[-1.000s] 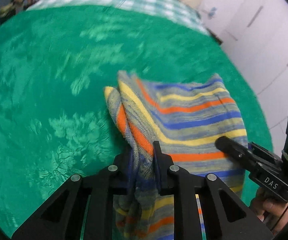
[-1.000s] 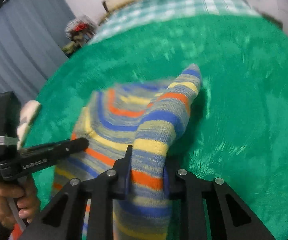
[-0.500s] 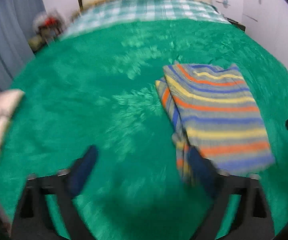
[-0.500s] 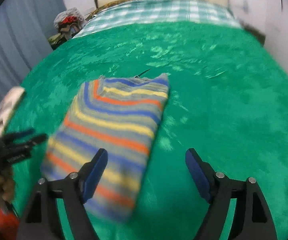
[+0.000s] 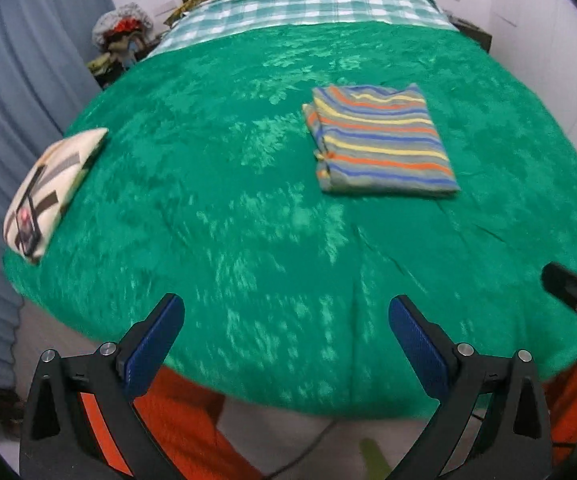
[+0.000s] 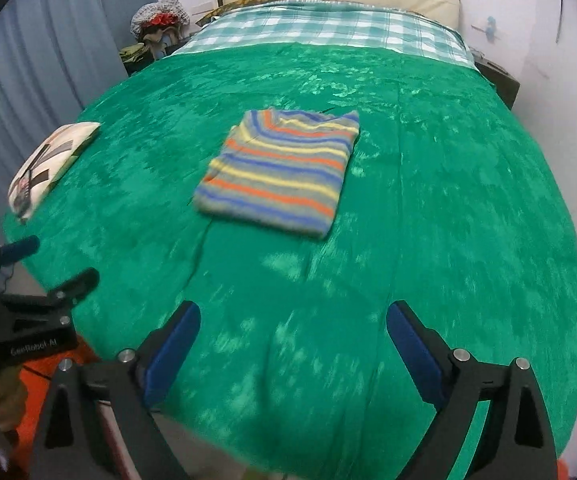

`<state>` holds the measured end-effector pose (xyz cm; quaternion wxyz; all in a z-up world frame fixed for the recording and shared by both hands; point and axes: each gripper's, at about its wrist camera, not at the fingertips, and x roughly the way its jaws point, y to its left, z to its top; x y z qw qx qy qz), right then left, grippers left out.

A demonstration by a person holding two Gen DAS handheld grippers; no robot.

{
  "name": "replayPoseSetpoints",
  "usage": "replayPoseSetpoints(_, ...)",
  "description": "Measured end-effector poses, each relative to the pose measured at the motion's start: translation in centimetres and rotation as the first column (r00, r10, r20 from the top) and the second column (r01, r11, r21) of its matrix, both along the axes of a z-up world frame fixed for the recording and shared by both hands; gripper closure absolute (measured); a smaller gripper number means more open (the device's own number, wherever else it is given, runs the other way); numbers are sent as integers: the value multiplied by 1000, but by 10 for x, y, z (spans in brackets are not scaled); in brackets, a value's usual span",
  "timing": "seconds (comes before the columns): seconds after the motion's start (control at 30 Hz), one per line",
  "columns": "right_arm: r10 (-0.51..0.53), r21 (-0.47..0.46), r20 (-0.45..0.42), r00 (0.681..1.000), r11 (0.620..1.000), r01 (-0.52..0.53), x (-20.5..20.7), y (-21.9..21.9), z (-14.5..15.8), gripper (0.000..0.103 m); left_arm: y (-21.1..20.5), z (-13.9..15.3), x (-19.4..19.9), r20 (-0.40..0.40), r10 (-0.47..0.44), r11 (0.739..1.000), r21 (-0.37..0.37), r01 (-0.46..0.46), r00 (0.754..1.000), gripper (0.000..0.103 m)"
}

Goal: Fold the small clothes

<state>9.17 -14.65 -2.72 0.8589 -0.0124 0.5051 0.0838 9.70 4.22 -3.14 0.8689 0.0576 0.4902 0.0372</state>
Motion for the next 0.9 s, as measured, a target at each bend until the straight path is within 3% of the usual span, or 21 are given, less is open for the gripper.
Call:
replayPoseSetpoints(0.17, -3, -19, -25, 1000, 1000, 3, -33, 4, 15, 9, -2, 18, -25, 32, 11, 1000, -15, -11, 999, 1)
replayPoseSetpoints(0.33, -27, -45, 5, 1000, 999, 27, -50, 10, 36, 9, -1, 32, -36, 39, 24, 998, -60, -22, 999, 1)
replayPoseSetpoints(0.5, -14, -56, 36, 999, 998, 16, -59, 18, 55, 9, -7, 40, -43, 60, 15, 999, -45, -13, 998, 1)
replayPoseSetpoints(0.73, -13, -67, 57, 998, 998, 17, -61, 18, 59, 9, -11, 41, -45, 59, 3, 997, -76, 2, 998, 1)
replayPoseSetpoints(0.9, -28, -54, 64, 998, 998, 31, -61, 13, 61, 9, -16, 46, -48, 88, 10, 999, -48, -5, 996, 2)
